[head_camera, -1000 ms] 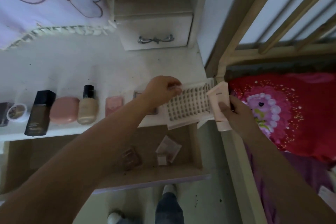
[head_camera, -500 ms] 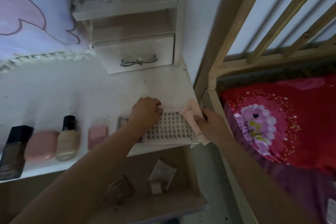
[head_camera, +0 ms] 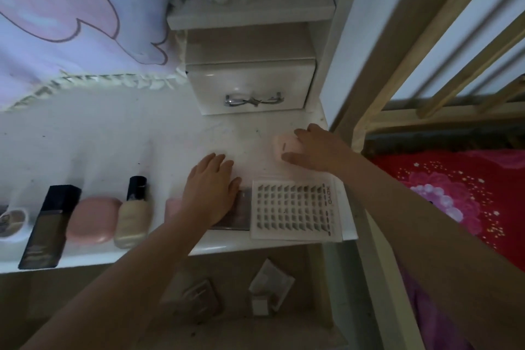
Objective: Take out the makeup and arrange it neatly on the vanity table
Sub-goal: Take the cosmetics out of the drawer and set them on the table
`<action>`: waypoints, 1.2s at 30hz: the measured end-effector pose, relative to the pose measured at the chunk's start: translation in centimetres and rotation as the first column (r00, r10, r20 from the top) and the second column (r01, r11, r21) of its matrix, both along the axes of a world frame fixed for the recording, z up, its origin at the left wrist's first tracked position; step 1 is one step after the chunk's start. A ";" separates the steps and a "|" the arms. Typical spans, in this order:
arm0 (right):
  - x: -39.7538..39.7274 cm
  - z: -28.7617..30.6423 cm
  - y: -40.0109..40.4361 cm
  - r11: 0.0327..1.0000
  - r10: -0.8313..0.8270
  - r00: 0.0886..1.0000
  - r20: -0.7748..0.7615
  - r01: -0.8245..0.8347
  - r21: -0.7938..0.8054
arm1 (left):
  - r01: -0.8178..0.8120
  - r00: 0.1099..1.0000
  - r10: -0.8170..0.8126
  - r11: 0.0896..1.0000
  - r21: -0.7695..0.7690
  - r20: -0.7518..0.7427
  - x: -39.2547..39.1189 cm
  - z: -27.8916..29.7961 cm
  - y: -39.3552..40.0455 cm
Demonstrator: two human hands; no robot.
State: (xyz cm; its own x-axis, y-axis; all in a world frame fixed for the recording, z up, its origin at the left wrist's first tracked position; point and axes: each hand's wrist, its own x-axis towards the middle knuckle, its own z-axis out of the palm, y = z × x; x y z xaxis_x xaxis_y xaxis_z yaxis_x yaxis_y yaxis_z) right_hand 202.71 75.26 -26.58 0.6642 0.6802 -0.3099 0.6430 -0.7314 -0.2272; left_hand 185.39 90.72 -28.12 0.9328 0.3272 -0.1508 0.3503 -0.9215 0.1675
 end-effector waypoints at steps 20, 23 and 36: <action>-0.8 -1.1 1.4 0.955 0.251 0.968 -0.016 -0.245 0.168 | 0.013 0.995 -0.009 0.999 0.038 -0.097 -2.6 -1.3 1.4; -1.4 -0.7 1.3 0.961 0.249 0.968 -0.015 -0.245 0.127 | 0.016 0.997 -0.015 1.000 0.012 -0.077 -2.8 -0.5 1.0; -20.6 -4.6 -5.9 0.955 0.147 0.940 -0.308 -0.054 0.290 | 0.079 0.959 -0.142 0.965 -0.251 -0.245 -17.9 -6.7 -1.8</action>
State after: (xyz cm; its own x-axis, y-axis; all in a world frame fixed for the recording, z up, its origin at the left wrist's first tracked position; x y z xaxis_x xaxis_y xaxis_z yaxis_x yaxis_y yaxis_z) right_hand 182.12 69.35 -31.13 0.4832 0.8268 -0.2880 0.5675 -0.5463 -0.6161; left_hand 167.53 88.93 -34.82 0.8792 0.1495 -0.4523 0.3088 -0.9018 0.3022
